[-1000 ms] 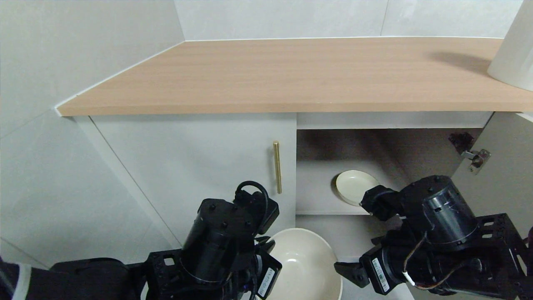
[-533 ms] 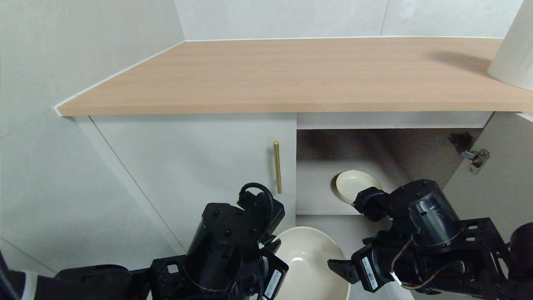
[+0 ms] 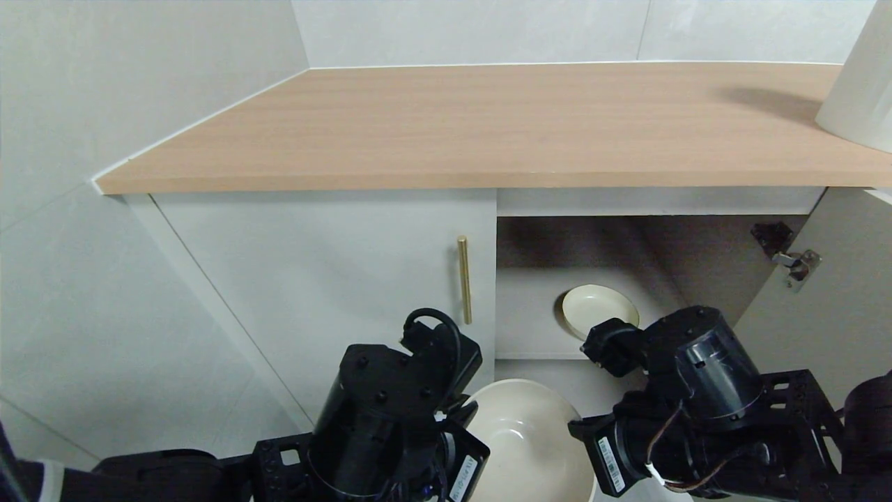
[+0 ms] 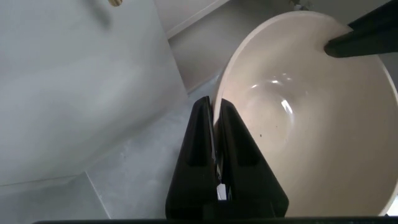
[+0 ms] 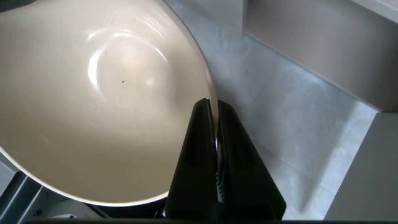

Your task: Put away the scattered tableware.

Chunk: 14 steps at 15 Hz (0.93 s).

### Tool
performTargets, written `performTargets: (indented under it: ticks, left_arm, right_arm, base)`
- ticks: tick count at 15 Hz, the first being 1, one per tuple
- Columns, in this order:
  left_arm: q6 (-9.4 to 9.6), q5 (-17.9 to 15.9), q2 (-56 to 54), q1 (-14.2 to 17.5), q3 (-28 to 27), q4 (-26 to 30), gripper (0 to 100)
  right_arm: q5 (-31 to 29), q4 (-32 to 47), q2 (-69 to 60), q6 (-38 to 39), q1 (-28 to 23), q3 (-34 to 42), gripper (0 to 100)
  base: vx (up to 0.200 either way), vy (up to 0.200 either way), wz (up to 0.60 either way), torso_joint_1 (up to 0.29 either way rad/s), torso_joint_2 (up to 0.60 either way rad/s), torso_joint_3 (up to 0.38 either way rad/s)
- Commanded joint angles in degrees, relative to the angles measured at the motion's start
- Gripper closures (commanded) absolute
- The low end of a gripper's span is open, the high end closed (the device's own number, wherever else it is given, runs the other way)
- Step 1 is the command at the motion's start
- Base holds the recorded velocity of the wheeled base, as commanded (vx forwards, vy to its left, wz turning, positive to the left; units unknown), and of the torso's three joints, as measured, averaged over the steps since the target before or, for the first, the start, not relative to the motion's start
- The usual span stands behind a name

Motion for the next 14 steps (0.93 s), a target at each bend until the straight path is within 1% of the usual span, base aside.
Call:
performTargets:
  ticks: [1,4,5,10,11,12,14]
  left_arm:
    - [0.01,0.32,0.12,0.00,0.06,0.12,100]
    - [0.01,0.94,0.21,0.00,0.24,0.12,100]
    - [0.01,0.94,0.12,0.00,0.24,0.12,0]
    - [-0.08,1.03,-0.06,0.09,0.24,-0.50,0]
    - [-0.26,1.11,-0.06,0.09,0.24,-0.50,0]
    - [-1.05,1.73,-0.06,0.09,0.06,-0.58,0]
    - [-1.22,1.91,-0.23,0.18,0.06,-1.73,0]
  right_arm:
    - [-0.17,0.20,0.13,-0.05,-0.05,0.00,100]
    - [-0.26,0.20,0.22,-0.05,-0.05,0.00,100]
    - [-0.26,0.20,0.22,-0.05,-0.05,0.00,100]
    - [-0.35,0.20,0.30,-0.05,-0.05,0.09,100]
    - [-0.43,0.20,0.30,-0.05,-0.05,0.09,100]
    - [-0.70,0.20,0.39,-0.05,-0.23,0.00,100]
    - [-1.58,0.20,0.57,0.30,-1.46,-0.26,100]
  base:
    - [0.000,0.000,0.00,0.000,0.00,0.000]
    - [0.000,0.000,0.00,0.000,0.00,0.000]
    - [0.000,0.000,0.00,0.000,0.00,0.000]
    - [0.000,0.000,0.00,0.000,0.00,0.000]
    - [0.000,0.000,0.00,0.000,0.00,0.000]
    - [0.000,0.000,0.00,0.000,0.00,0.000]
    - [0.000,0.000,0.00,0.000,0.00,0.000]
